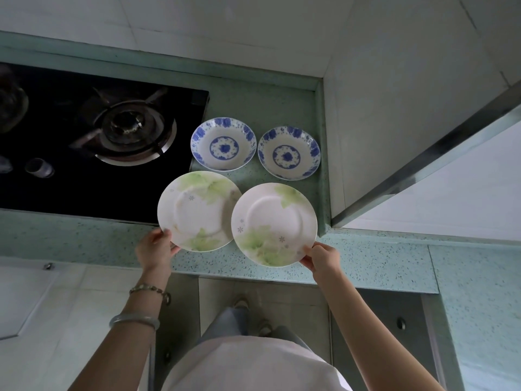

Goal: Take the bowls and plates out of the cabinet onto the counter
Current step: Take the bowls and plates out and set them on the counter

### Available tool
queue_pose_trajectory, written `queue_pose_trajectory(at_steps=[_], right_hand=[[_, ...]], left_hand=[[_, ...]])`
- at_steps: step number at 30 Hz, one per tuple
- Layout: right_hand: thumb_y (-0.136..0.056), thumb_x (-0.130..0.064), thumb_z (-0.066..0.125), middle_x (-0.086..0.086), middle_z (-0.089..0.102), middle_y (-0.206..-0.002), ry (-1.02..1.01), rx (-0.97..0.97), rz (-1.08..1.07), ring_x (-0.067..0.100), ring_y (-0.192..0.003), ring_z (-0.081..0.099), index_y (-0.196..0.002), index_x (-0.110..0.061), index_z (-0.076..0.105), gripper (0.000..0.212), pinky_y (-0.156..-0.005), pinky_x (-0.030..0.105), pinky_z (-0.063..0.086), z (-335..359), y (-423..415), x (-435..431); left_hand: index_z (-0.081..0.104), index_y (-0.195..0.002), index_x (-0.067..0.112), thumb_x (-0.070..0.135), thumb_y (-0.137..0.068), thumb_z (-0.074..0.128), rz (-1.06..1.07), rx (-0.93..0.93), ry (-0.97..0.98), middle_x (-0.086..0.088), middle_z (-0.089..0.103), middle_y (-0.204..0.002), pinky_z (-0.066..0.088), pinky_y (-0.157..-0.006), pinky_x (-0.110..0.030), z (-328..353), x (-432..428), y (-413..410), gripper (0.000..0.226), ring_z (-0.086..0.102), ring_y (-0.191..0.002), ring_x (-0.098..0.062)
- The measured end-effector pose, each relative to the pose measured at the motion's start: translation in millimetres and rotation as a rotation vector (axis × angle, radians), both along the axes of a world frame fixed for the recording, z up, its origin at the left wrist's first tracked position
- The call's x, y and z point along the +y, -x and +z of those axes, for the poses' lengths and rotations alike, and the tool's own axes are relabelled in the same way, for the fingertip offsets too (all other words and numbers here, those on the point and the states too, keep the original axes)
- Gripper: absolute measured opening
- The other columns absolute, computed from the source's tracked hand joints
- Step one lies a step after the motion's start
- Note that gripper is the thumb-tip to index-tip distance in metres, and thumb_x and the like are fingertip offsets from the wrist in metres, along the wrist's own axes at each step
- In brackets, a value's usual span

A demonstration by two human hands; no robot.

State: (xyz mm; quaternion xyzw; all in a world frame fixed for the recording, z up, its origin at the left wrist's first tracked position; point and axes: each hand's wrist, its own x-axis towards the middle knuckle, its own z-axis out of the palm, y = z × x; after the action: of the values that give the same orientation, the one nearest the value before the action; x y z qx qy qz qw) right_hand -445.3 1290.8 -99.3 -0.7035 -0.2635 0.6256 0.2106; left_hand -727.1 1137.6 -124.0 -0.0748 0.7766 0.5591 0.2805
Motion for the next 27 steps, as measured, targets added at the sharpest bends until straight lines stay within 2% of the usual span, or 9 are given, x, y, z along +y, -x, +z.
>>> queue_pose_trajectory(at_steps=[3, 9, 15, 20, 25, 27], right_hand=[[-0.081, 0.017, 0.052, 0.013, 0.067, -0.077, 0.004, -0.005, -0.023, 0.025, -0.072, 0.066, -0.073, -0.005, 0.065, 0.027, -0.058, 0.029, 0.055, -2, 1, 1], [-0.082, 0.015, 0.053, 0.013, 0.066, -0.082, 0.007, 0.001, -0.046, 0.025, -0.075, 0.066, -0.092, -0.001, 0.065, 0.023, -0.064, 0.032, 0.055, -6, 2, 4], [-0.078, 0.017, 0.053, 0.016, 0.068, -0.084, 0.012, -0.006, -0.069, 0.027, -0.076, 0.067, -0.091, 0.0, 0.066, 0.025, -0.055, 0.029, 0.056, -10, 2, 5], [-0.079, 0.016, 0.053, 0.017, 0.067, -0.084, 0.015, -0.003, -0.087, 0.029, -0.076, 0.067, -0.092, 0.003, 0.066, 0.022, -0.064, 0.033, 0.058, -14, 1, 7], [-0.077, 0.017, 0.055, 0.016, 0.068, -0.081, 0.011, -0.013, -0.116, 0.028, -0.071, 0.068, -0.085, 0.0, 0.067, 0.022, -0.048, 0.026, 0.056, -13, 3, 7], [-0.076, 0.017, 0.055, 0.016, 0.068, -0.082, 0.007, -0.022, -0.13, 0.028, -0.073, 0.068, -0.087, -0.001, 0.067, 0.024, -0.046, 0.025, 0.055, -12, 4, 7]], left_hand=[[0.065, -0.11, -0.001, 0.006, -0.093, 0.055, -0.008, 0.007, -0.001, -0.011, 0.065, -0.099, 0.053, -0.082, -0.036, 1, 1, 3, 0.021, 0.064, -0.091, -0.028], [0.065, -0.112, -0.001, 0.005, -0.093, 0.055, -0.007, 0.006, 0.019, -0.014, 0.066, -0.105, 0.053, -0.084, -0.039, 1, 0, 18, 0.022, 0.065, -0.092, -0.028], [0.063, -0.114, -0.002, 0.005, -0.094, 0.054, -0.007, -0.006, 0.004, -0.018, 0.066, -0.11, 0.053, -0.085, -0.039, 3, 0, 18, 0.023, 0.065, -0.098, -0.031], [0.062, -0.117, -0.002, 0.005, -0.094, 0.054, -0.001, -0.006, 0.006, -0.02, 0.066, -0.113, 0.053, -0.083, -0.037, 5, -1, 21, 0.025, 0.065, -0.096, -0.029], [0.062, -0.119, -0.001, 0.006, -0.094, 0.055, 0.006, 0.002, 0.008, -0.02, 0.066, -0.113, 0.053, -0.083, -0.036, 8, -3, 23, 0.027, 0.065, -0.092, -0.028], [0.062, -0.119, -0.001, 0.005, -0.093, 0.056, 0.02, -0.007, 0.001, -0.02, 0.067, -0.112, 0.053, -0.081, -0.036, 9, -3, 23, 0.027, 0.065, -0.091, -0.027]])
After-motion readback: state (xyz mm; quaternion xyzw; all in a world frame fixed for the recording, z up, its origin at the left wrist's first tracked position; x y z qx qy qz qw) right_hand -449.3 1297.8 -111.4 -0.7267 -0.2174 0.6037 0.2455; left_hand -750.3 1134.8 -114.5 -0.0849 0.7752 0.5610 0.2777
